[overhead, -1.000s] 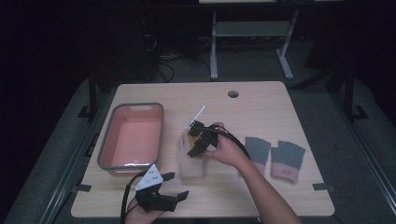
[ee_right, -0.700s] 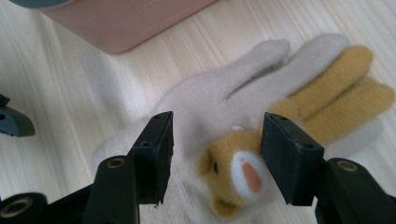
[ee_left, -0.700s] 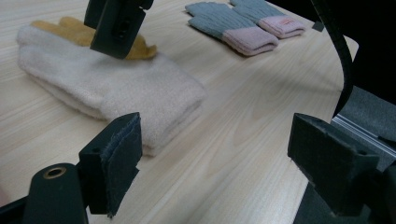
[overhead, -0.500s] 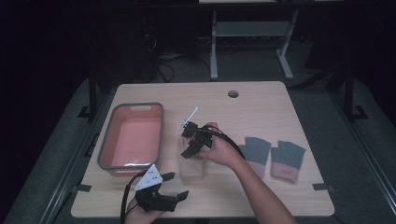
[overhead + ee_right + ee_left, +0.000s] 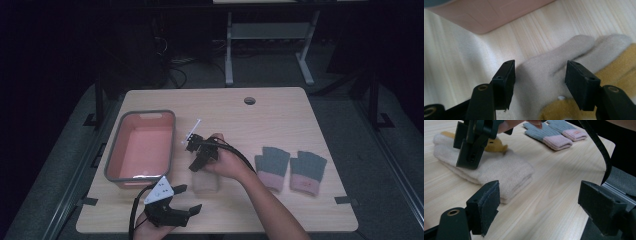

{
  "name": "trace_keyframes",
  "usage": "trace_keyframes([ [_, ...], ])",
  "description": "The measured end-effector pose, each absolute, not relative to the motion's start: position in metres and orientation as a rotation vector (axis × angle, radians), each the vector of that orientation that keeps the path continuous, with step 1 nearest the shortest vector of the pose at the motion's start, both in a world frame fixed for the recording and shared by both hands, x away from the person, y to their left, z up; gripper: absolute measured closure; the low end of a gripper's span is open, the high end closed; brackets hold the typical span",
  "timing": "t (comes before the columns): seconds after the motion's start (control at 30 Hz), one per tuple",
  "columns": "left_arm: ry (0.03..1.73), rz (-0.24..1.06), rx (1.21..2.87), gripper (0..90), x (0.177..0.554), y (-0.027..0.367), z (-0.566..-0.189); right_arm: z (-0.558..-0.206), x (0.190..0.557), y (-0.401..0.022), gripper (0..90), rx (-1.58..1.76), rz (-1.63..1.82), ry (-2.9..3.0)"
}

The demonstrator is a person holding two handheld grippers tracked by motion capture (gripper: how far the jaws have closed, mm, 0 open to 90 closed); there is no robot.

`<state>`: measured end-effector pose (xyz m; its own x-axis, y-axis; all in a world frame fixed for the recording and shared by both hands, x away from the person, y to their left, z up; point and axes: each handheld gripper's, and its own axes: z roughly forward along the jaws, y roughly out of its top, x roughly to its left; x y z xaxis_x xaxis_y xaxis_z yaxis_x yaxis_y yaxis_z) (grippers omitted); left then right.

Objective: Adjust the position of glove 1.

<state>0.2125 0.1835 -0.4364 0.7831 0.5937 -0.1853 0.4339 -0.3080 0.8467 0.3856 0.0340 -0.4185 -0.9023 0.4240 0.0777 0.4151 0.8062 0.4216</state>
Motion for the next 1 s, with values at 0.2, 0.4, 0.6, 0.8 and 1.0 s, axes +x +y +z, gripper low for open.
trace_keyframes([
  [0.2, 0.775, 0.197, 1.952, 17.9, 0.212, 0.183, -0.436, -0.424, 0.385, 0.035, 41.7, 0.670, 0.621, 2.957],
  [0.4, 0.775, 0.195, 1.952, 17.9, 0.212, 0.183, -0.437, -0.423, 0.385, 0.029, 43.0, 0.682, 0.586, 2.945],
  [0.6, 0.780, 0.187, 1.949, 17.9, 0.213, 0.182, -0.437, -0.423, 0.385, 0.016, 43.0, 0.703, 0.581, 2.938],
  [0.8, 0.789, 0.172, 1.945, 17.9, 0.213, 0.179, -0.438, -0.423, 0.383, -0.004, 43.0, 0.732, 0.580, 2.929],
  [1.0, 0.783, 0.175, 1.955, 17.9, 0.214, 0.173, -0.437, -0.422, 0.380, -0.022, 40.3, 0.781, 0.619, 2.921],
])
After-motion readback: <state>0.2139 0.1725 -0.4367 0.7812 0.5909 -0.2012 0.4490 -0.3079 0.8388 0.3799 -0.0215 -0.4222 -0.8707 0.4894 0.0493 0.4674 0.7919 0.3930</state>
